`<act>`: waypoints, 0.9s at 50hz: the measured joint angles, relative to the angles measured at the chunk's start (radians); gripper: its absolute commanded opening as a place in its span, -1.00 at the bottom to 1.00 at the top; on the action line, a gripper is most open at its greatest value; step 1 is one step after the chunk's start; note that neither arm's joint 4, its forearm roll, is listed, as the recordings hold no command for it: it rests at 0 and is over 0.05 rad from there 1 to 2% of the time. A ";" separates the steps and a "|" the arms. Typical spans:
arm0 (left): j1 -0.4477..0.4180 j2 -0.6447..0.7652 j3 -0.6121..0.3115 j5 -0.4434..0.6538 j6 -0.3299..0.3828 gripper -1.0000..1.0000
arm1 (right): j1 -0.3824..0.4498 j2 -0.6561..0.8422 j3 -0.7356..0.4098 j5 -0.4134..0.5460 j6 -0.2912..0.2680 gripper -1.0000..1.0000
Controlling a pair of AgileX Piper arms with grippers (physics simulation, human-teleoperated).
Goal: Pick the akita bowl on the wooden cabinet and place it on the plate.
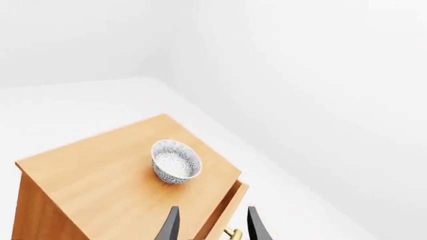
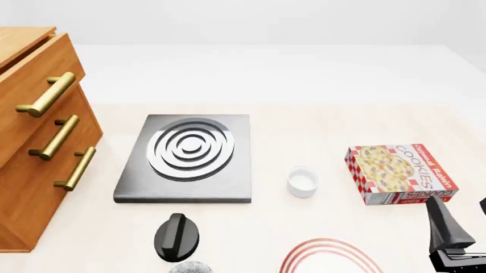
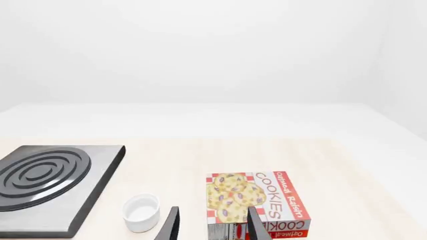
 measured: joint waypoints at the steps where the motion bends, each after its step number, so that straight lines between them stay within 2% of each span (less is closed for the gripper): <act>1: 0.007 0.006 0.000 -0.004 -0.003 1.00 | 0.000 0.000 0.000 0.000 0.000 1.00; 29: 0.161 0.146 -0.007 -0.098 -0.039 1.00 | 0.000 0.000 0.000 0.000 0.000 1.00; 45: 0.203 0.233 -0.008 -0.153 -0.038 1.00 | 0.000 0.000 0.000 0.000 0.000 1.00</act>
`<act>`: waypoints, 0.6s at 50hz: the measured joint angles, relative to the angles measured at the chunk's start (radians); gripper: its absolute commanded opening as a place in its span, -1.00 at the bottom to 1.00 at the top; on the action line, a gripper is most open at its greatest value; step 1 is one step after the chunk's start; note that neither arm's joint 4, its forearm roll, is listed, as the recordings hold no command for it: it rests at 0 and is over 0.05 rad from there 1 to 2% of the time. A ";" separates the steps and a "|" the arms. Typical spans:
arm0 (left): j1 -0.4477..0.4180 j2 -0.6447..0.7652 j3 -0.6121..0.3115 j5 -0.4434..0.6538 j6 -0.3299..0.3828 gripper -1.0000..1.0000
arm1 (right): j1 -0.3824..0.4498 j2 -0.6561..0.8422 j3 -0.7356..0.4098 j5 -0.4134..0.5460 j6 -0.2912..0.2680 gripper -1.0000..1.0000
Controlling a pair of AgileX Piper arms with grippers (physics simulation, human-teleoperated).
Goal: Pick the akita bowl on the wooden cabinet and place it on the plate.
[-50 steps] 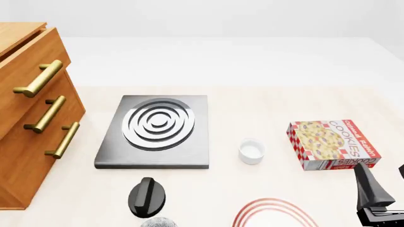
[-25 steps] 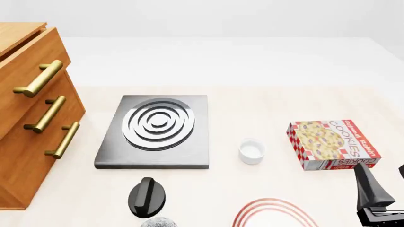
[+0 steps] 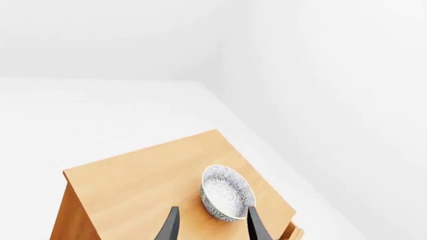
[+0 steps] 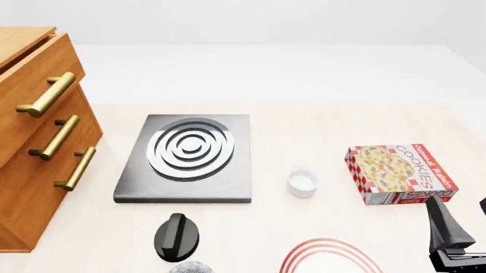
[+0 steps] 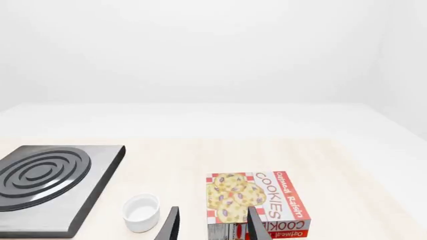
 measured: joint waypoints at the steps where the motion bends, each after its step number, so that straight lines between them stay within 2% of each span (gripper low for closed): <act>1: 0.001 0.005 0.000 -0.003 0.000 1.00 | 0.000 0.000 0.000 0.000 0.000 1.00; 30: 0.000 0.122 -0.009 -0.055 0.014 1.00 | 0.000 0.000 0.000 0.000 0.000 1.00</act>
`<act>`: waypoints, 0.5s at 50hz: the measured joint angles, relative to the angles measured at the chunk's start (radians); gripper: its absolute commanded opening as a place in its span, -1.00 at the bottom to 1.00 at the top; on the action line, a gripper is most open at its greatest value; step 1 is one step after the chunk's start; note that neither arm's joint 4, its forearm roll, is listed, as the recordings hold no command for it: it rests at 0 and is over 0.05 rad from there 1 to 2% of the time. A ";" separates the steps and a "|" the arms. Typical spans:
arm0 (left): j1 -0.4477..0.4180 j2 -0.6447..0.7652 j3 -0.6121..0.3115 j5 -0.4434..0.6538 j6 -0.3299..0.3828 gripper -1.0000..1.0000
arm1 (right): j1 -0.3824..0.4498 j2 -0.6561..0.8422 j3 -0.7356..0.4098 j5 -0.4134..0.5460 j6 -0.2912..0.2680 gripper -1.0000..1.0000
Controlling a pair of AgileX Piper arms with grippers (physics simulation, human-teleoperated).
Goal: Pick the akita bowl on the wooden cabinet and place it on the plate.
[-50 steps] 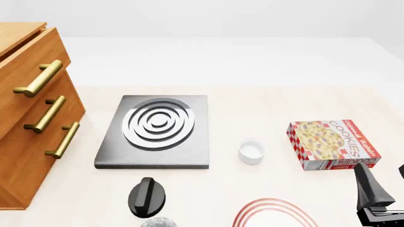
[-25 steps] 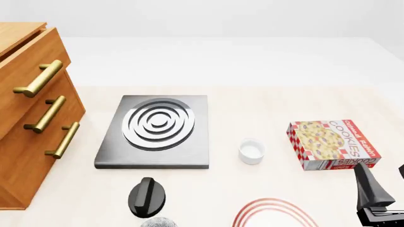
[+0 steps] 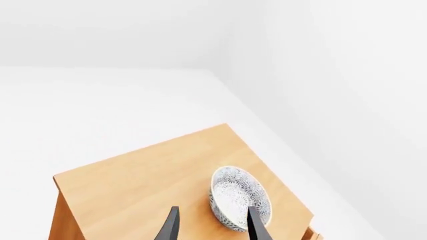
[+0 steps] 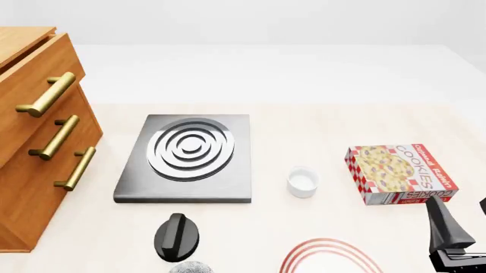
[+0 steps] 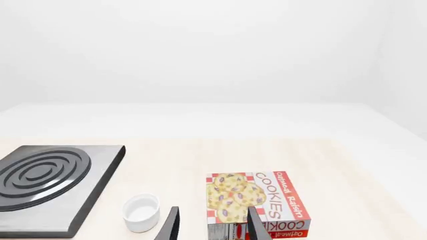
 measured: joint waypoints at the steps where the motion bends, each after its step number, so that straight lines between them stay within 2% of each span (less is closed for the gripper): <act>1: -0.001 0.003 -0.001 -0.001 0.001 1.00 | 0.000 0.000 0.000 0.000 0.000 1.00; 25: -0.032 0.087 -0.044 -0.016 0.004 1.00 | 0.000 0.000 0.000 0.000 0.000 1.00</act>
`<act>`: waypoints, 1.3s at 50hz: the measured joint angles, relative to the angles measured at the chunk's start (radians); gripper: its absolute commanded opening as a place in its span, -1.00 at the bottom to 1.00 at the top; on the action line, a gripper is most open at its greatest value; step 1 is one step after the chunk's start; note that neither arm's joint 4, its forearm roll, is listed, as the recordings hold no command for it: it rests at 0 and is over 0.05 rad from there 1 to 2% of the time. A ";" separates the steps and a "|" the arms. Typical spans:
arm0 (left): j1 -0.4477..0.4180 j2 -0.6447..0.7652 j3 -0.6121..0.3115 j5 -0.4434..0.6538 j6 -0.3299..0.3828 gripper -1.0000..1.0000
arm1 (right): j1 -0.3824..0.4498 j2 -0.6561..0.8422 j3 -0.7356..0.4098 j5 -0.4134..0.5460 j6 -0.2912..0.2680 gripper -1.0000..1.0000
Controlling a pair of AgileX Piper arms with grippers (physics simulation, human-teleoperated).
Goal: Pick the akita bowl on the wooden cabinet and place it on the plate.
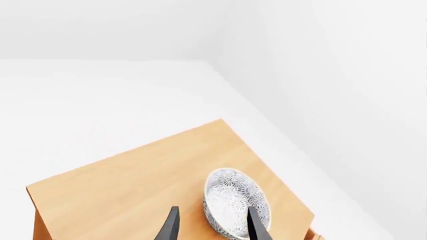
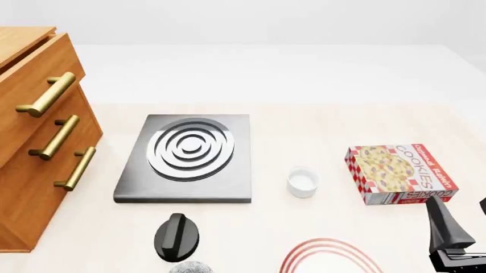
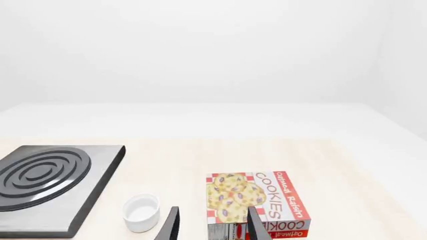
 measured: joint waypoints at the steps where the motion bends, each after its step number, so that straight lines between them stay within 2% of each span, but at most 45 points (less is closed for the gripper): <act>1: -0.002 0.003 -0.003 0.001 0.000 1.00 | 0.000 0.000 0.000 0.000 0.000 1.00; 20: -0.027 0.049 -0.041 0.018 -0.011 1.00 | 0.000 0.000 0.000 0.000 0.000 1.00; 65: -0.049 0.144 -0.060 0.002 -0.026 1.00 | 0.000 0.000 0.000 0.000 0.000 1.00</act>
